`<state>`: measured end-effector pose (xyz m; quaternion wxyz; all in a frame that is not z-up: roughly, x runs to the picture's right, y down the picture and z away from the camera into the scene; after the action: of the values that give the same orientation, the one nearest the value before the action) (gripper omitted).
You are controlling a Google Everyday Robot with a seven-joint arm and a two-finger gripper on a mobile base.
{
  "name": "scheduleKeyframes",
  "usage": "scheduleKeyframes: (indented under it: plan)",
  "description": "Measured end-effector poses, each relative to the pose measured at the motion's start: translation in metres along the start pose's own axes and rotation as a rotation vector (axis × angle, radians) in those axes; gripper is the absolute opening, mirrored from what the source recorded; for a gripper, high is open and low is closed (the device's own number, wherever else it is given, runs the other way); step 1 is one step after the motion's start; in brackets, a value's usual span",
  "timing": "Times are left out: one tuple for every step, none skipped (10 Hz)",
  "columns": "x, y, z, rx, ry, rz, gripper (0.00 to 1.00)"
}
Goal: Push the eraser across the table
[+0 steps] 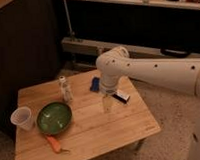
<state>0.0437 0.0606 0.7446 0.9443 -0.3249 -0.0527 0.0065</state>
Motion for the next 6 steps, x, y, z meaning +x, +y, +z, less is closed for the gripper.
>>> scheduleKeyframes:
  plan:
    - [0.014, -0.019, 0.006, -0.002, 0.013, 0.022, 0.54]
    - [0.023, -0.031, 0.011, -0.003, 0.023, 0.038, 0.48]
    - [0.048, -0.058, 0.018, -0.005, 0.052, 0.08, 0.34]
    - [0.065, -0.074, 0.023, -0.007, 0.069, 0.109, 0.25]
    - [0.085, -0.09, 0.027, -0.007, 0.085, 0.144, 0.16]
    - [0.105, -0.102, 0.029, -0.007, 0.091, 0.174, 0.06]
